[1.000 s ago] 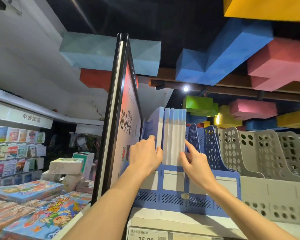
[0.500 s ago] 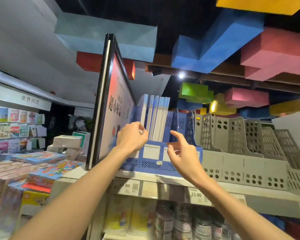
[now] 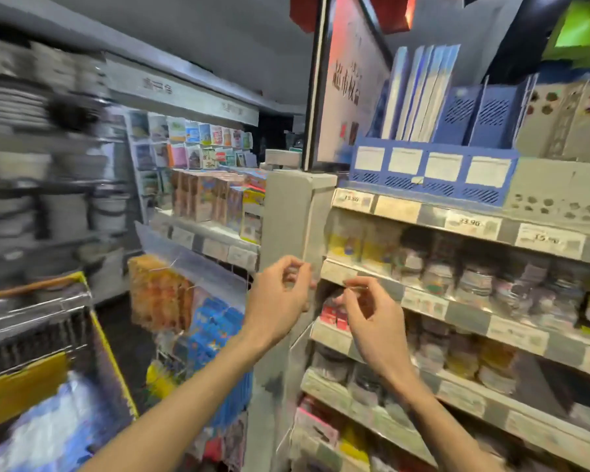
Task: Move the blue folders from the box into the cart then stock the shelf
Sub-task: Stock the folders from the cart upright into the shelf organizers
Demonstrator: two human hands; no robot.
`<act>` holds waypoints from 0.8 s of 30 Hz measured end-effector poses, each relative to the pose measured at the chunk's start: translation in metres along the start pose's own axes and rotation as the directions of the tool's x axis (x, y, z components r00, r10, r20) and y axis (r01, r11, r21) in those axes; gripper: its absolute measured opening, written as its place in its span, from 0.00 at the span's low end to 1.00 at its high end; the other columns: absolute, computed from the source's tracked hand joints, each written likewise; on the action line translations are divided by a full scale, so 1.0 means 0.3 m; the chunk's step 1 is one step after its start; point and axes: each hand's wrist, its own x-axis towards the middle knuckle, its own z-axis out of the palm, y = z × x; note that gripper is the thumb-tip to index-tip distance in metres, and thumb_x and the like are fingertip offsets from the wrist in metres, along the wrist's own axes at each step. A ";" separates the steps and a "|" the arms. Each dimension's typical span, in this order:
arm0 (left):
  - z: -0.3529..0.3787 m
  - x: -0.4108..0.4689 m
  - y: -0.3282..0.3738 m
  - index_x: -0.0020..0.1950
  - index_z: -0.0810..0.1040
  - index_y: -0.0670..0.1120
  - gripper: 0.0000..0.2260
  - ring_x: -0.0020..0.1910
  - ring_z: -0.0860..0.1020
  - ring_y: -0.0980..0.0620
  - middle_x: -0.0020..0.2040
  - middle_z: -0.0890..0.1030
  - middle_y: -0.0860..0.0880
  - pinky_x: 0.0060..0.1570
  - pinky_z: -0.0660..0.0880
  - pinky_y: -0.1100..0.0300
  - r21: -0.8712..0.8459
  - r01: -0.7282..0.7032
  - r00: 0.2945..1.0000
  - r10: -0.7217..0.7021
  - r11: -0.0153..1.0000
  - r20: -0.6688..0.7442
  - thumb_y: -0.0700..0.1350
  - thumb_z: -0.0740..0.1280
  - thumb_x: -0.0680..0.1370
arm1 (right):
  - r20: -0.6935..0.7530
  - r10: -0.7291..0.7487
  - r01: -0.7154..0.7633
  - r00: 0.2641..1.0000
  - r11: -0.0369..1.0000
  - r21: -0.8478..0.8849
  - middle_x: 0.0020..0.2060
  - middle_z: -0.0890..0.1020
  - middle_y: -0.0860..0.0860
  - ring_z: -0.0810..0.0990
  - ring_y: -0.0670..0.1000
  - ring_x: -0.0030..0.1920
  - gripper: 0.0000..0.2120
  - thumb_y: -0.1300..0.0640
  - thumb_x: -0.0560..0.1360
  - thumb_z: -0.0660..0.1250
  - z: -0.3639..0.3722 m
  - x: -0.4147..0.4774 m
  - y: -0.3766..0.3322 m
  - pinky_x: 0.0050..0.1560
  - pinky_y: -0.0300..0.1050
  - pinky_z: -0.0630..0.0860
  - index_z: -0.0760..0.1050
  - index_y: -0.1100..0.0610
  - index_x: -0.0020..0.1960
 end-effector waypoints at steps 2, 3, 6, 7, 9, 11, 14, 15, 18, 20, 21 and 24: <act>-0.089 -0.135 -0.088 0.46 0.80 0.47 0.06 0.35 0.84 0.52 0.37 0.85 0.51 0.32 0.81 0.52 0.003 0.094 0.995 -0.094 0.996 -0.040 0.44 0.67 0.82 | 0.106 0.052 -0.058 0.993 0.997 0.050 0.39 0.85 0.48 0.84 0.47 0.41 0.06 0.49 0.76 0.65 0.105 -0.112 0.018 0.45 0.48 0.80 0.77 0.47 0.51; -0.139 -0.195 -0.140 0.46 0.80 0.46 0.06 0.32 0.83 0.52 0.37 0.85 0.51 0.31 0.81 0.52 0.033 0.135 0.989 -0.133 0.990 -0.060 0.45 0.67 0.82 | 0.158 0.084 -0.097 0.984 0.992 0.078 0.39 0.84 0.48 0.84 0.47 0.41 0.04 0.52 0.77 0.66 0.162 -0.166 0.024 0.44 0.47 0.80 0.77 0.48 0.51; -0.287 -0.362 -0.301 0.47 0.80 0.47 0.07 0.33 0.84 0.51 0.38 0.86 0.50 0.33 0.82 0.47 0.093 0.285 0.956 -0.275 0.954 -0.103 0.47 0.66 0.82 | 0.302 0.190 -0.233 0.934 0.965 0.116 0.39 0.85 0.50 0.84 0.46 0.40 0.06 0.61 0.78 0.66 0.334 -0.309 0.054 0.42 0.41 0.78 0.78 0.51 0.50; -0.333 -0.405 -0.353 0.48 0.80 0.47 0.07 0.34 0.84 0.49 0.39 0.86 0.49 0.33 0.83 0.47 0.097 0.328 0.941 -0.316 0.940 -0.119 0.47 0.66 0.82 | 0.347 0.220 -0.279 0.912 0.951 0.130 0.39 0.85 0.52 0.84 0.47 0.40 0.07 0.63 0.78 0.66 0.388 -0.348 0.064 0.41 0.40 0.78 0.77 0.52 0.49; -0.426 -0.492 -0.433 0.48 0.81 0.46 0.07 0.33 0.84 0.46 0.39 0.86 0.49 0.33 0.82 0.49 0.111 0.407 0.908 -0.387 0.907 -0.163 0.47 0.66 0.83 | 0.418 0.269 -0.359 0.868 0.921 0.152 0.38 0.85 0.55 0.84 0.54 0.41 0.08 0.64 0.78 0.66 0.504 -0.426 0.084 0.42 0.45 0.79 0.77 0.52 0.48; -0.522 -0.565 -0.498 0.49 0.81 0.46 0.08 0.30 0.83 0.44 0.40 0.86 0.49 0.33 0.81 0.50 0.109 0.493 0.860 -0.465 0.863 -0.211 0.47 0.65 0.83 | 0.485 0.318 -0.436 0.815 0.887 0.151 0.38 0.85 0.55 0.84 0.54 0.39 0.06 0.63 0.79 0.66 0.618 -0.507 0.095 0.41 0.47 0.79 0.78 0.53 0.48; -0.673 -0.638 -0.580 0.51 0.81 0.46 0.09 0.30 0.83 0.43 0.41 0.86 0.50 0.32 0.79 0.54 0.100 0.602 0.781 -0.559 0.792 -0.277 0.48 0.64 0.83 | 0.577 0.396 -0.564 0.715 0.814 0.141 0.39 0.85 0.54 0.81 0.49 0.34 0.04 0.60 0.80 0.65 0.785 -0.605 0.098 0.36 0.42 0.76 0.79 0.57 0.50; -0.718 -0.649 -0.604 0.52 0.81 0.45 0.09 0.29 0.83 0.43 0.41 0.86 0.49 0.31 0.78 0.56 0.067 0.621 0.761 -0.579 0.781 -0.292 0.48 0.64 0.83 | 0.593 0.419 -0.599 0.688 0.789 0.139 0.38 0.85 0.55 0.80 0.49 0.33 0.05 0.60 0.81 0.64 0.836 -0.627 0.095 0.34 0.43 0.75 0.78 0.58 0.51; -0.848 -0.674 -0.689 0.51 0.80 0.44 0.08 0.26 0.81 0.49 0.42 0.86 0.46 0.24 0.72 0.64 0.039 0.678 0.701 -0.631 0.734 -0.332 0.46 0.63 0.84 | 0.646 0.445 -0.642 0.620 0.761 0.091 0.37 0.85 0.53 0.81 0.50 0.32 0.06 0.62 0.81 0.63 1.009 -0.685 0.114 0.33 0.44 0.76 0.78 0.57 0.50; -0.948 -0.680 -0.771 0.51 0.80 0.43 0.08 0.25 0.80 0.51 0.42 0.86 0.46 0.25 0.71 0.67 0.017 0.705 0.667 -0.655 0.709 -0.356 0.45 0.63 0.84 | 0.670 0.466 -0.653 0.578 0.756 0.037 0.38 0.86 0.54 0.82 0.51 0.33 0.06 0.62 0.80 0.64 1.154 -0.714 0.130 0.36 0.47 0.78 0.78 0.56 0.48; -0.985 -0.679 -0.813 0.51 0.80 0.42 0.09 0.25 0.81 0.51 0.41 0.86 0.46 0.25 0.71 0.67 0.008 0.711 0.658 -0.662 0.703 -0.360 0.45 0.63 0.84 | 0.668 0.476 -0.655 0.572 0.755 0.023 0.38 0.86 0.54 0.82 0.52 0.33 0.05 0.62 0.80 0.64 1.208 -0.719 0.138 0.37 0.49 0.78 0.78 0.56 0.48; -1.107 -0.661 -0.952 0.52 0.80 0.45 0.08 0.27 0.83 0.50 0.41 0.86 0.50 0.29 0.73 0.68 0.037 0.745 0.632 -0.687 0.666 -0.359 0.47 0.64 0.83 | 0.651 0.518 -0.634 0.555 0.770 -0.072 0.35 0.85 0.52 0.82 0.51 0.33 0.05 0.61 0.79 0.65 1.387 -0.721 0.162 0.33 0.43 0.75 0.79 0.57 0.47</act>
